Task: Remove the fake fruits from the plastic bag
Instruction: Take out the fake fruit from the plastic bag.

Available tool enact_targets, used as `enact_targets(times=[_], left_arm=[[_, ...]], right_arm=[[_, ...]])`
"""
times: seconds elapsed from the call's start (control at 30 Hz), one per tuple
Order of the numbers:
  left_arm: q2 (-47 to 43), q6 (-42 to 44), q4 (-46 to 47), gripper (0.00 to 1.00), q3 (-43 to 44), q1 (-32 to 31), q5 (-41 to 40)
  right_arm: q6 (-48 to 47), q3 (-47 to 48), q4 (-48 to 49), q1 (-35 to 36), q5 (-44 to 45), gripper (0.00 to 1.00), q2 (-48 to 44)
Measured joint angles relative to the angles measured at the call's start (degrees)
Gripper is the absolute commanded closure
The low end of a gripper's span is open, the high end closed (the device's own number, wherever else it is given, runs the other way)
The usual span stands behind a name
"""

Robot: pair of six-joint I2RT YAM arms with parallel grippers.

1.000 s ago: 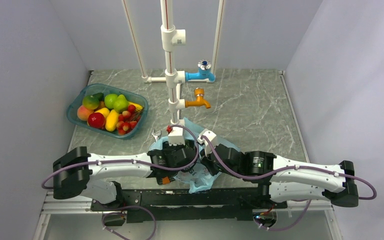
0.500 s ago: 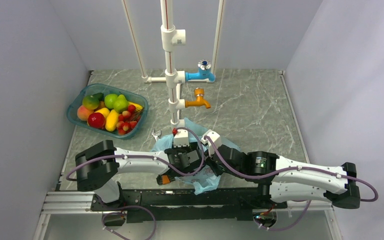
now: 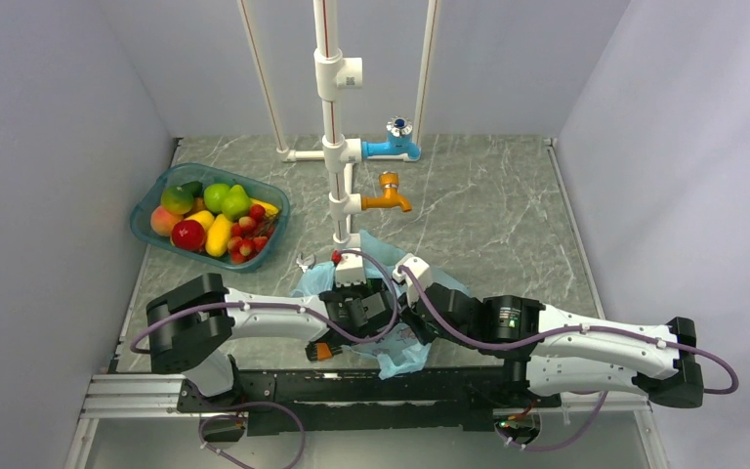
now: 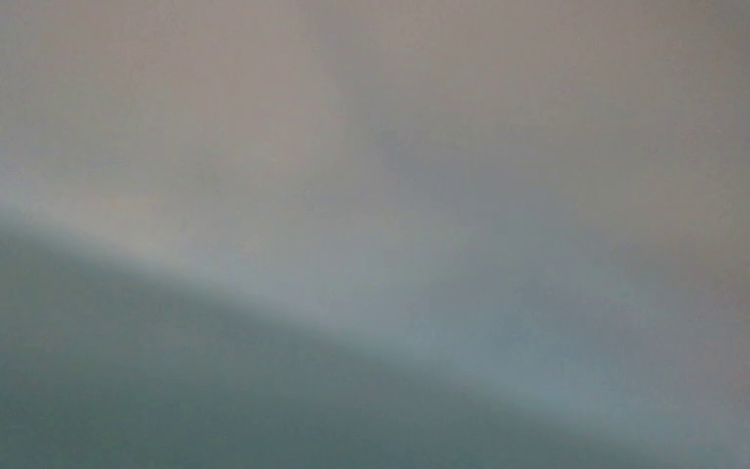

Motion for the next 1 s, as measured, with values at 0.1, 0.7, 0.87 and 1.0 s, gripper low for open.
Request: enact_targets(times=[0.1, 0.7, 0.87, 1.0], left_arm=[[0.02, 1.05, 1.62, 0.17, -0.72, 0.35, -0.42], [-9.29, 7.54, 2.84, 0.54, -5.18, -1.07, 5.03], [-20.68, 12.46, 7.65, 0.60, -11.26, -1.51, 14.03], [-26.67, 16.02, 9.84, 0.64, -13.84, -1.51, 21.57]], right_arm=[[0.00, 0.00, 0.22, 0.07, -0.63, 1.00, 0.00], [-0.26, -0.44, 1.44, 0.42, -0.46, 1.00, 0.39], [-0.17, -0.96, 1.68, 0.44, 0.85, 1.00, 0.39], [0.37, -1.18, 2.56, 0.44, 2.78, 1.00, 0.39]])
